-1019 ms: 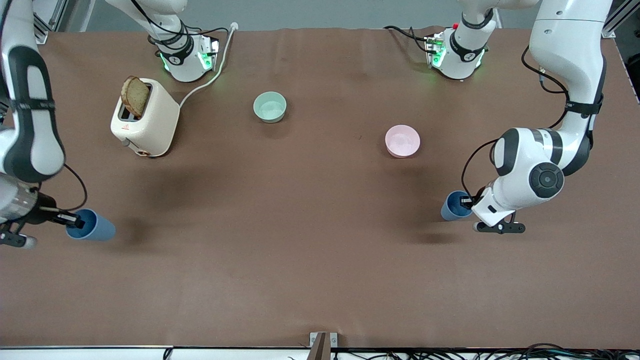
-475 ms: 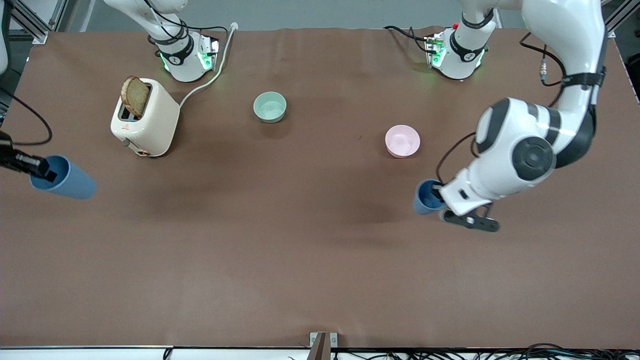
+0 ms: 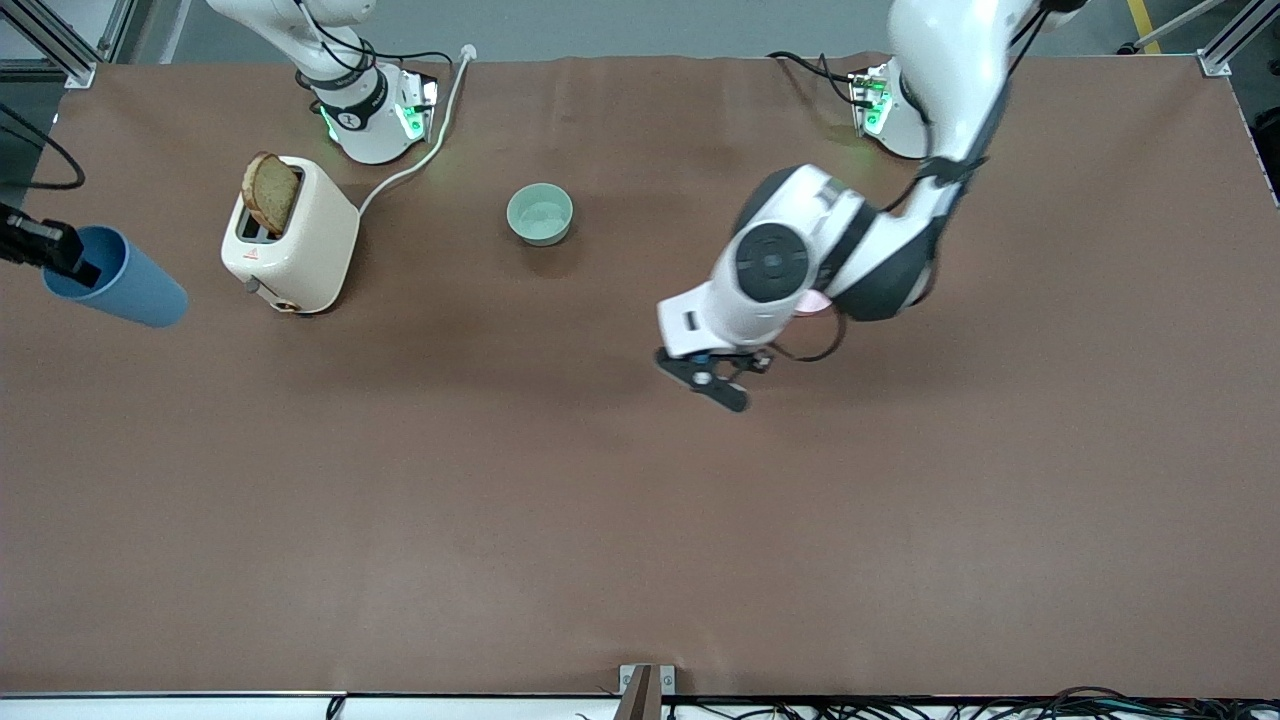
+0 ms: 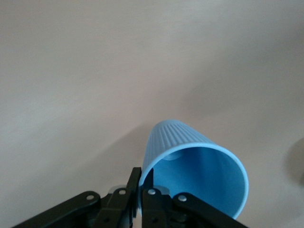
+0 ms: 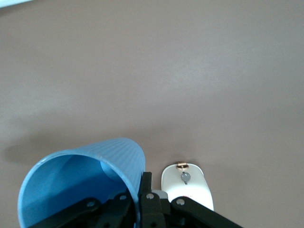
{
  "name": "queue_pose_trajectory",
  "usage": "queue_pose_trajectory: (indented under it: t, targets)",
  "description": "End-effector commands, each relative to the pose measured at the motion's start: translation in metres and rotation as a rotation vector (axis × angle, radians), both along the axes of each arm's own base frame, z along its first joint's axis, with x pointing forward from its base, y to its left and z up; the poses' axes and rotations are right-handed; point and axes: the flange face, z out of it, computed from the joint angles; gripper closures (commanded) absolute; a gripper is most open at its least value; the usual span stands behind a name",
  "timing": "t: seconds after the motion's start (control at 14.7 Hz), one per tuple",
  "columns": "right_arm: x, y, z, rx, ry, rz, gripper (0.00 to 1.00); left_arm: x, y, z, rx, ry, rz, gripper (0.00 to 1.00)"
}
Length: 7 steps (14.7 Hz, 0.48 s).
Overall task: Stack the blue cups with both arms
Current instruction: 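Carry the cup with the left gripper to the table center and set it down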
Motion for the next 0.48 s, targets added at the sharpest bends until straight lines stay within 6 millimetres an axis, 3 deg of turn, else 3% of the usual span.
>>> queue_pose_trajectory:
  t: [0.0, 0.14, 0.27, 0.34, 0.41]
  targets:
    - [-0.012, 0.003, 0.007, -0.024, 0.002, 0.002, 0.98, 0.002, -0.031, -0.021, -0.044, -0.034, -0.044, 0.99]
    - [-0.009, 0.002, 0.024, -0.028, -0.030, 0.001, 0.99, -0.014, -0.055, -0.046, -0.049, -0.045, -0.066, 0.99]
    - [-0.002, 0.001, 0.030, -0.033, -0.043, 0.002, 0.99, -0.015, -0.059, -0.066, -0.051, -0.045, -0.066, 0.91]
    - [0.005, 0.000, 0.028, -0.032, -0.044, 0.001, 0.99, -0.016, -0.059, -0.072, -0.042, -0.043, -0.070, 0.77]
    - [0.011, -0.001, 0.027, -0.033, -0.042, -0.001, 0.99, -0.022, -0.065, -0.074, -0.033, -0.050, -0.088, 0.46]
